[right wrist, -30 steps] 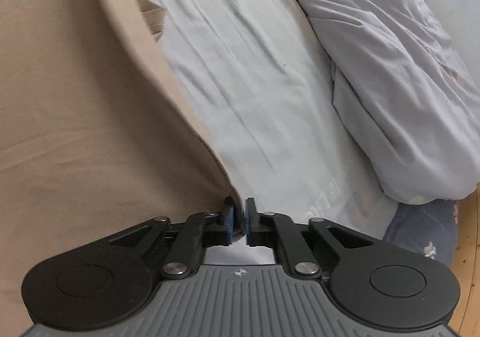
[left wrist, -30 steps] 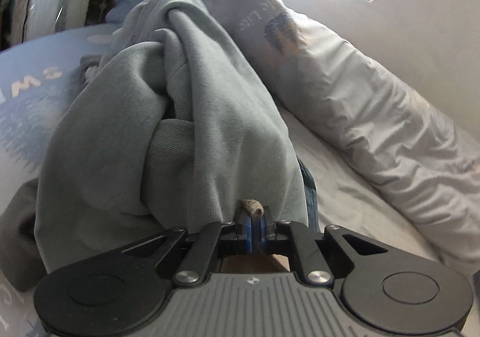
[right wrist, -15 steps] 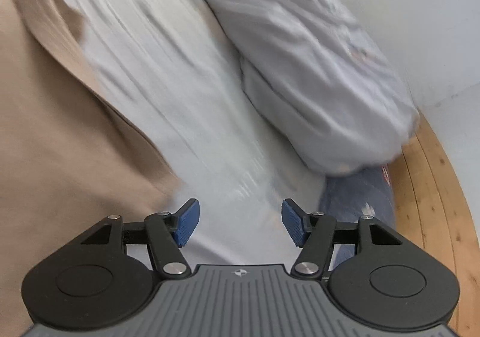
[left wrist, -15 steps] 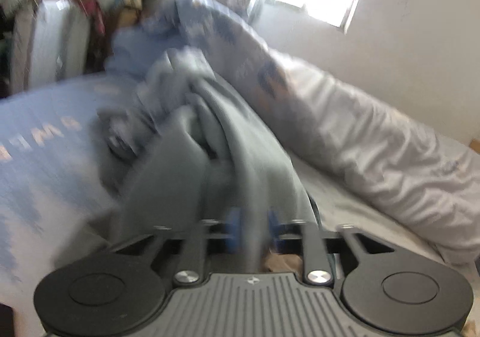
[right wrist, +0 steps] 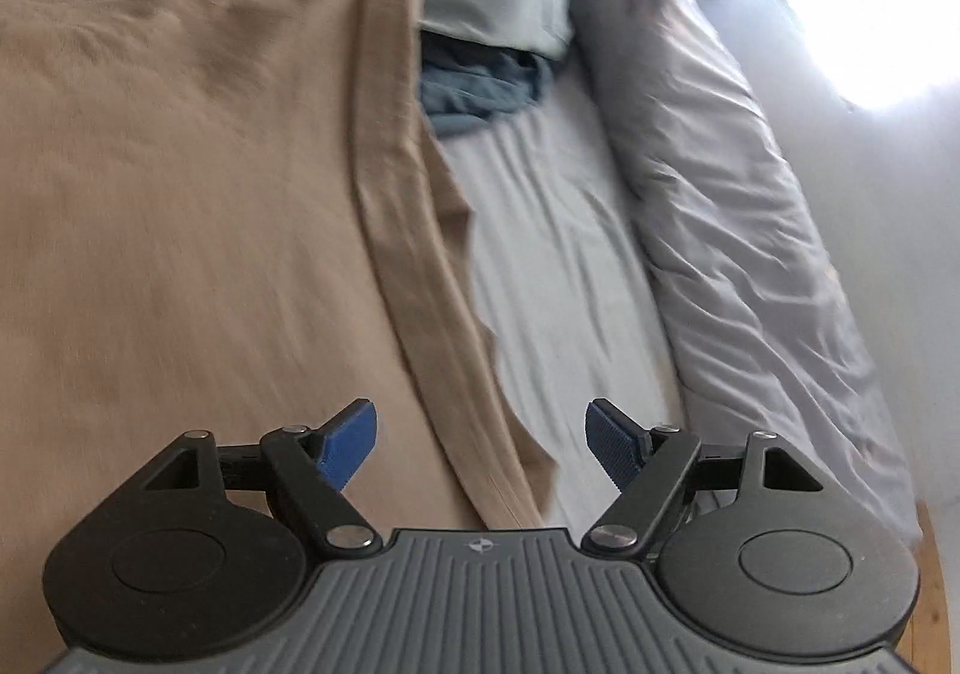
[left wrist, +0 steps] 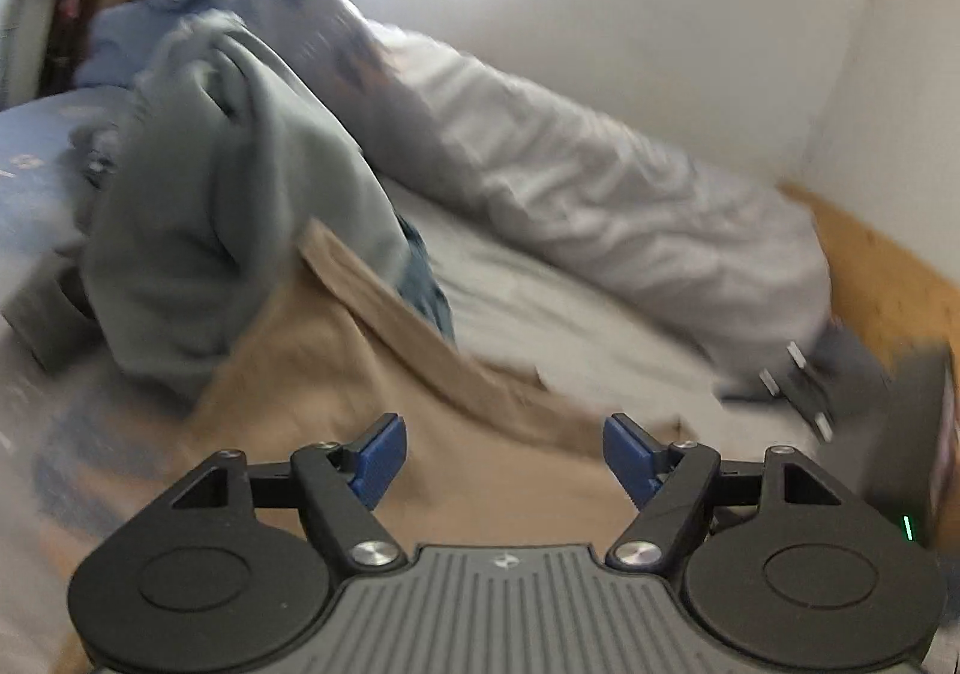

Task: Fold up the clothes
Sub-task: 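Smooth the tan shirt flat with the right tool over the fabric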

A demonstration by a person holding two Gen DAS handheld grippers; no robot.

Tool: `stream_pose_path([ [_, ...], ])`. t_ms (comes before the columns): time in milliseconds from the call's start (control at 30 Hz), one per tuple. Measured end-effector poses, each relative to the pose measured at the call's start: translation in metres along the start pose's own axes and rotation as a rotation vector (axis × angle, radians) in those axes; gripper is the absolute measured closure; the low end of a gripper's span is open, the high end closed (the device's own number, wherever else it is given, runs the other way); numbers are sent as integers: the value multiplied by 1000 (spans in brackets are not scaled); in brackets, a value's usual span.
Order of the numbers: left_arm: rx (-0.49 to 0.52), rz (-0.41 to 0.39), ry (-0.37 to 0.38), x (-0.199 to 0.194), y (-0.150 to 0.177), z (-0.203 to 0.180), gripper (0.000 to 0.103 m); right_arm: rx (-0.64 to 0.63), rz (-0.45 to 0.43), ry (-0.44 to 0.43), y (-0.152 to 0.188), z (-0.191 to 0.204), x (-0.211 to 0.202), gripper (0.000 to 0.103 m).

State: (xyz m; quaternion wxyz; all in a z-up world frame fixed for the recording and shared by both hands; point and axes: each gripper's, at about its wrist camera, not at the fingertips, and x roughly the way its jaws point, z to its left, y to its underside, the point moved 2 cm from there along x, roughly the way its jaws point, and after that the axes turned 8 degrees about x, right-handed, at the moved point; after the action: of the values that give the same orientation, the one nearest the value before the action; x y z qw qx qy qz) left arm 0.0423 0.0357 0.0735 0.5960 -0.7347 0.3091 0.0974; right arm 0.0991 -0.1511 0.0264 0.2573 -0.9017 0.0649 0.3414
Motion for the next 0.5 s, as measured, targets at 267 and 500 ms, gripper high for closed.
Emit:
stream_pose_path([
  [267,43,207,-108,39,28,2,36,34,56,-40,-16,-8,54,24],
  [500,73,206,-129,40,36,-1,36,-44,66,-33,-22,-22,75,16],
])
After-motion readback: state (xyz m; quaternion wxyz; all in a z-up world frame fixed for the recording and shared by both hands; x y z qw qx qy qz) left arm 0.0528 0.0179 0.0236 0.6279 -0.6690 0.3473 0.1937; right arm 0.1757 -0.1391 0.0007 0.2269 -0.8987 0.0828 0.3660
